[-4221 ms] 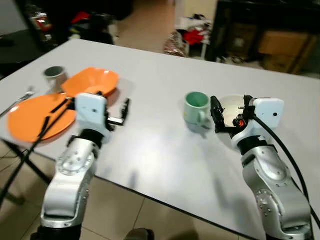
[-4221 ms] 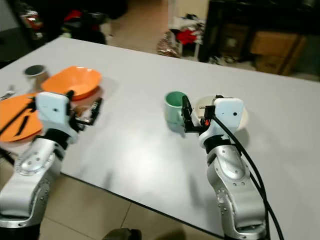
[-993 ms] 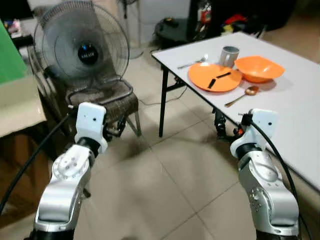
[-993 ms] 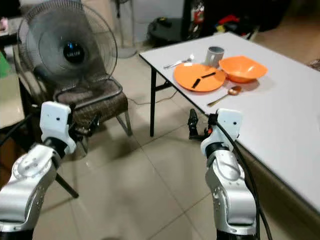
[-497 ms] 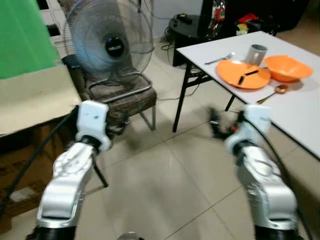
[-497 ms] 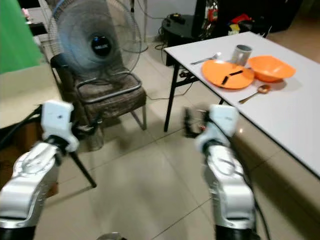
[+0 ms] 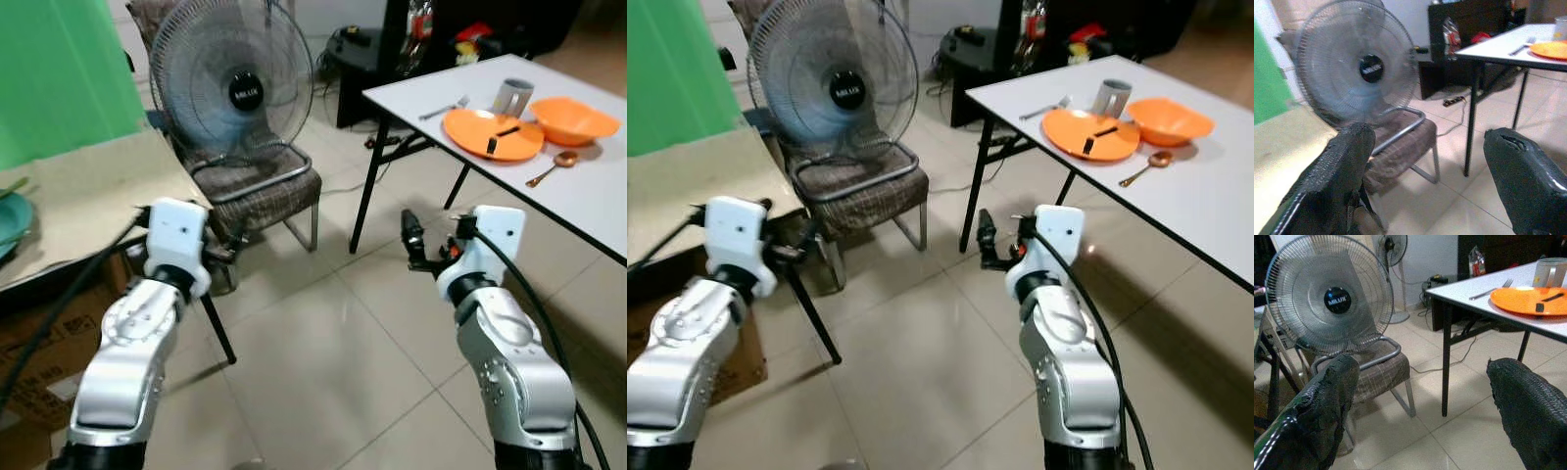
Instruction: Setting the table
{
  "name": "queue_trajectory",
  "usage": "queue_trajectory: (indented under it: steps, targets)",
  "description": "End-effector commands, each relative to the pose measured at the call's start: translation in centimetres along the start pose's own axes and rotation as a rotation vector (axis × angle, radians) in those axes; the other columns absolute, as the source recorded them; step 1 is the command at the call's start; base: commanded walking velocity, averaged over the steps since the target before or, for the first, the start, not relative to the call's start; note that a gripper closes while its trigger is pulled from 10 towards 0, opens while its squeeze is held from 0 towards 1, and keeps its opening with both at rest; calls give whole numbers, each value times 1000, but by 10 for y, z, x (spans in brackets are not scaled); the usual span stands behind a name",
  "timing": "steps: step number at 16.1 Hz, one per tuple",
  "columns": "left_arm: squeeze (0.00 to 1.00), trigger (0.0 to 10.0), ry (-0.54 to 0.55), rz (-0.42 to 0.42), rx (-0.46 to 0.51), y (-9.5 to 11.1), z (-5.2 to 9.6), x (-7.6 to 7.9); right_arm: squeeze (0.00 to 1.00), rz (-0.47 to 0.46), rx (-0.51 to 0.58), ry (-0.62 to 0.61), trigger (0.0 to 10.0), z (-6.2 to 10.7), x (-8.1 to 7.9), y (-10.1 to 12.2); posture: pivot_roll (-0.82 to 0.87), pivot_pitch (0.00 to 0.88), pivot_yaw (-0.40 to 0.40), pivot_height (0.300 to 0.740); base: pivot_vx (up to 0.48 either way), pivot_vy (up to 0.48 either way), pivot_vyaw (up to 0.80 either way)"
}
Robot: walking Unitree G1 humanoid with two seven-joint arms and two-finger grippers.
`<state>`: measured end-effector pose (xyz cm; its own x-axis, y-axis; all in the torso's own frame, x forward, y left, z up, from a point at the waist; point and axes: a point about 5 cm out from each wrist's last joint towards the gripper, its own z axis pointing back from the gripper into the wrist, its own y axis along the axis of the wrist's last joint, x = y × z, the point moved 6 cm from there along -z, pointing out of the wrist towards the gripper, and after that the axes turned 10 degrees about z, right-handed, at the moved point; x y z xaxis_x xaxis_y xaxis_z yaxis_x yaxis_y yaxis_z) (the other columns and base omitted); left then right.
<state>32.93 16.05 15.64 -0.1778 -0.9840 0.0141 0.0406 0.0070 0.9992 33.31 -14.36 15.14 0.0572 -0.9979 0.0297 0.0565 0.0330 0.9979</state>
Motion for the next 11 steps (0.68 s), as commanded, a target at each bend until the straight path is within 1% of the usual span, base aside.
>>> queue_trajectory:
  steps: [1,7,9,10,11]
  targets:
    - [0,10000,-20,2,-11,-3,0,7,0,-5,-4,-19,10000,0,6,0,101,0,10,740,0,386,0]
    - [0,10000,-5,7,-3,-2,3,6,0,40,-15,-7,10000,-1,6,-1,110,0,-7,740,0,386,0]
    - [0,10000,6,14,-1,-2,4,5,0,67,-7,31,10000,-1,0,1,115,0,-11,740,0,382,0]
    - [0,10000,10,25,5,-1,4,4,0,94,-3,47,10000,-1,-3,1,116,0,-12,740,0,0,800]
    - [0,10000,12,27,10,1,4,4,0,97,-2,64,10000,-1,-6,1,121,0,-16,740,0,0,800]
